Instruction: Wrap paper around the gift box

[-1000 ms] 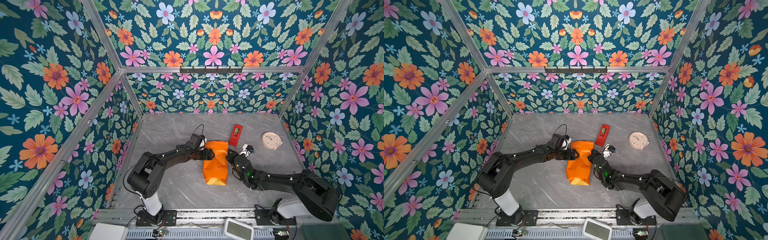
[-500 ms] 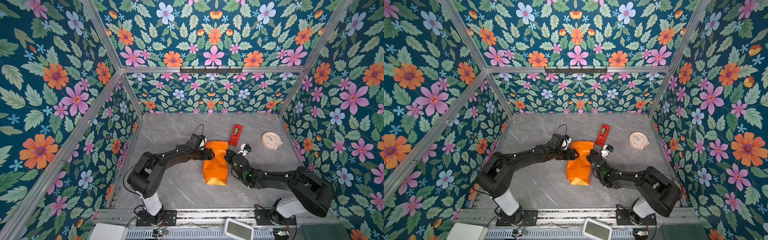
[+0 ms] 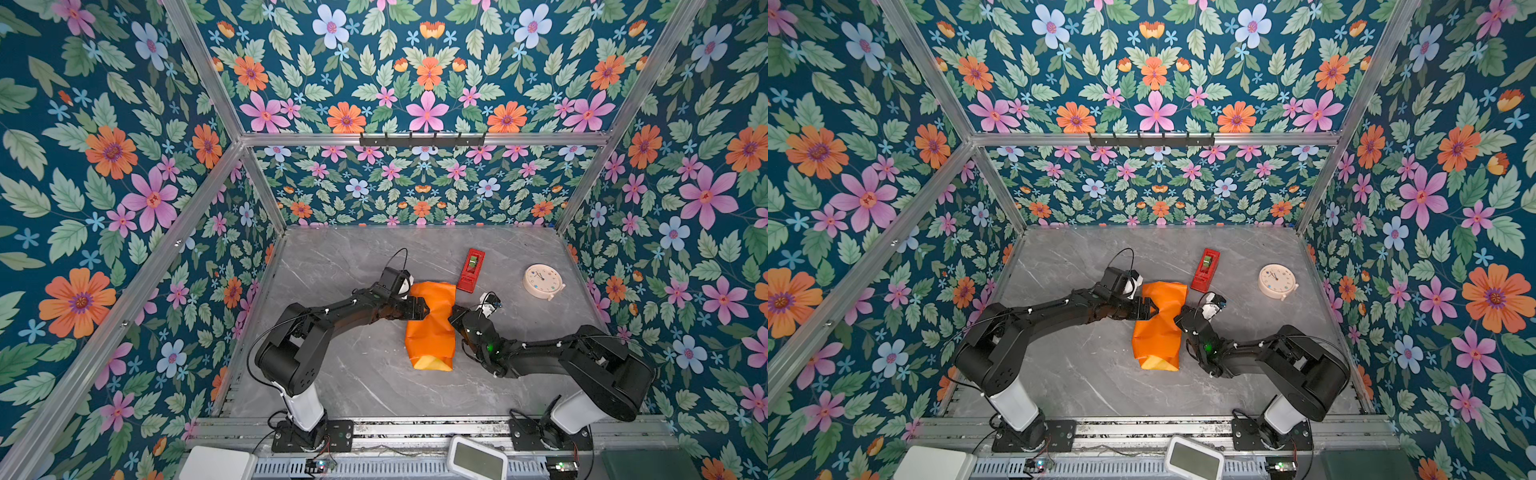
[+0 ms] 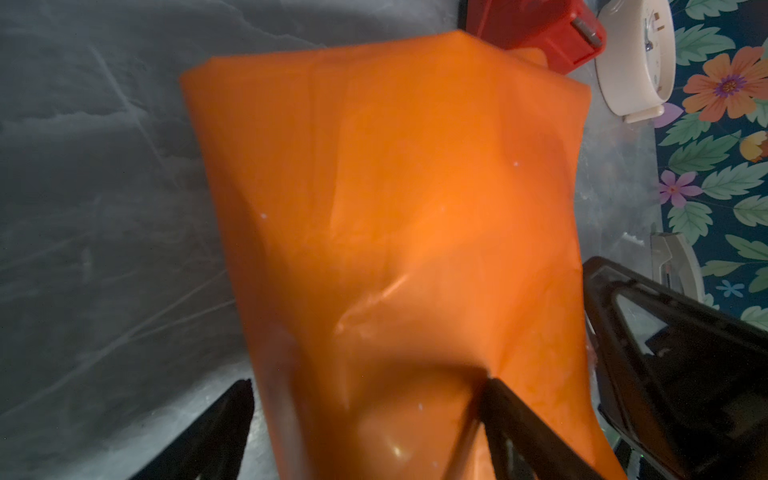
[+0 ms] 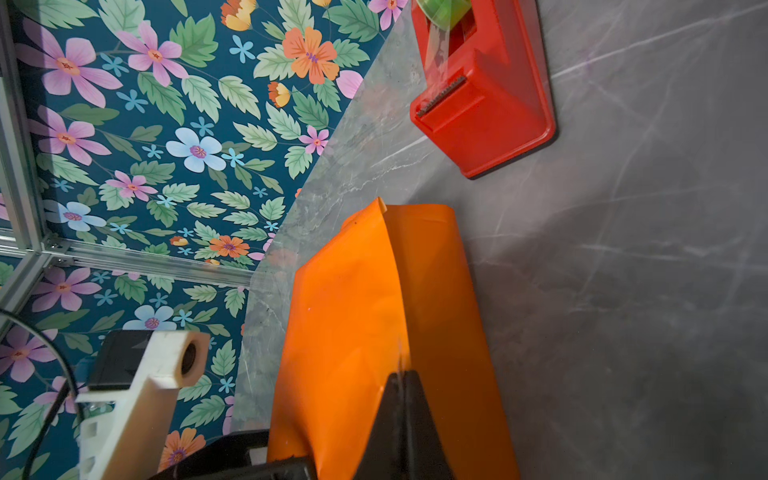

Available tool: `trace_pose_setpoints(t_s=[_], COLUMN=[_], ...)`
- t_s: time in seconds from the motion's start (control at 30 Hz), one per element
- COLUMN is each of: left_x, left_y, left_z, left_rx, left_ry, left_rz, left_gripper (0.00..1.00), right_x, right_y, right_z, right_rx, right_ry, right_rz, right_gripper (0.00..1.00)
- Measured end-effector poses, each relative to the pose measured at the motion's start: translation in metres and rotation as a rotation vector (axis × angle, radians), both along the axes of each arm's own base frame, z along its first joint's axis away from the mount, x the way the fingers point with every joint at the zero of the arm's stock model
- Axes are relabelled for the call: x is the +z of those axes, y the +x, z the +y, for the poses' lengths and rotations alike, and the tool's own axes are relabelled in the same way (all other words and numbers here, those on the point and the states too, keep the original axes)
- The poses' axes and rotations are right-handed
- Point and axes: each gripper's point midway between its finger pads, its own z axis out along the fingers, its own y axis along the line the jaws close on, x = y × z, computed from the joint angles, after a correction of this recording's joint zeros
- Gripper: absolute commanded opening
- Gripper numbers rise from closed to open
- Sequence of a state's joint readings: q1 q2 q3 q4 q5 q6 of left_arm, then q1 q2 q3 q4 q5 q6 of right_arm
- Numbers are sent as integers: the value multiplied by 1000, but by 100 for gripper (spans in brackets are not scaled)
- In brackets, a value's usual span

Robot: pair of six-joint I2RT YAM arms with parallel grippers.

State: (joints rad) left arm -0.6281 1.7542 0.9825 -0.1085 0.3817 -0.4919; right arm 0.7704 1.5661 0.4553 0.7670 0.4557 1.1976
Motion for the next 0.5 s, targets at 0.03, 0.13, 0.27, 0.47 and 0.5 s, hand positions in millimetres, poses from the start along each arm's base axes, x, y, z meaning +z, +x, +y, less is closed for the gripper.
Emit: trace_pose_setpoints(t_s=[0.03, 0.13, 0.27, 0.47, 0.5], left_x=[0, 0, 0, 0, 0], left_y=[0, 0, 0, 0, 0], left_z=[0, 0, 0, 0, 0], left_rx=[0, 0, 0, 0, 0], left_ry=[0, 0, 0, 0, 0], left_rz=[0, 0, 1, 1, 1], left_gripper=[87, 87, 87, 87, 87], right_x=[-1, -2, -2, -8, -8], right_y=[0, -1, 0, 1, 1], right_z=[0, 1, 1, 1, 1], right_rx=[1, 5, 6, -2, -6], right_ry=[0, 4, 10, 22, 25], right_rz=[2, 3, 1, 15, 16], right_gripper=[0, 0, 5, 18, 20])
